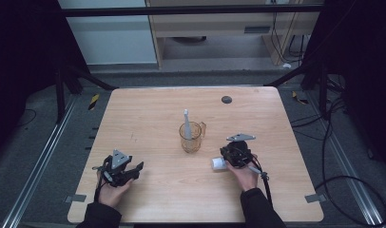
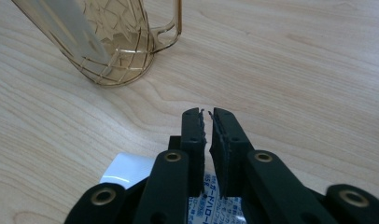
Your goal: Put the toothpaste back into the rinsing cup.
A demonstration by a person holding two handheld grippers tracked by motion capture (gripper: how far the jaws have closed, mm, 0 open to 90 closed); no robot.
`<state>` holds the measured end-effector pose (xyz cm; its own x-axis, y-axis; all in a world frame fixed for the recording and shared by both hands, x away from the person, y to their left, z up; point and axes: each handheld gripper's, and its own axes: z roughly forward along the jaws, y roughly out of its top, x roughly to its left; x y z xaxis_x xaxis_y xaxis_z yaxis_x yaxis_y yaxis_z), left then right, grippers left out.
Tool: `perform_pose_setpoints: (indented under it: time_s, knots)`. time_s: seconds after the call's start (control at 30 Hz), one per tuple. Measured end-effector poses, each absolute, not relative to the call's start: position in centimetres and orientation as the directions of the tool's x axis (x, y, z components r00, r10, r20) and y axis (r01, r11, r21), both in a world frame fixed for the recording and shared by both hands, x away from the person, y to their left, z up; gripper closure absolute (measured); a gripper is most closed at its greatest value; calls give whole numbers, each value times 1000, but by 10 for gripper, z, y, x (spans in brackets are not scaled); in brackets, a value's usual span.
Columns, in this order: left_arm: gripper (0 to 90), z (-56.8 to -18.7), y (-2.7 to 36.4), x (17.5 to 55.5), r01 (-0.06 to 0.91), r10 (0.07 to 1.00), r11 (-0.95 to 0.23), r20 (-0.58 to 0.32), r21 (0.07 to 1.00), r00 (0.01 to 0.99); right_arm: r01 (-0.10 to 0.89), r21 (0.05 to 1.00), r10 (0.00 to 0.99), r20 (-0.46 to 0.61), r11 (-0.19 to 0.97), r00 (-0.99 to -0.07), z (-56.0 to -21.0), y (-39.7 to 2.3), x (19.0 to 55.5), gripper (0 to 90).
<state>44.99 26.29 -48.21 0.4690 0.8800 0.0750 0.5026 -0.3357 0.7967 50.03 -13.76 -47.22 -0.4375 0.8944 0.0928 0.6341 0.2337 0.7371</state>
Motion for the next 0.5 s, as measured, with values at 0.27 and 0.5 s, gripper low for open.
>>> perform_pose_setpoints:
  time_s: [0.27,0.5]
  knots:
    - [437,-483,261,450,503,877,-350,87,790,473,649,718,890,89,254,-447,-477,-136,500,882]
    - [434,-483,261,451,506,879,-349,88,789,469,647,715,885,84,267,-458,-476,-140,497,896]
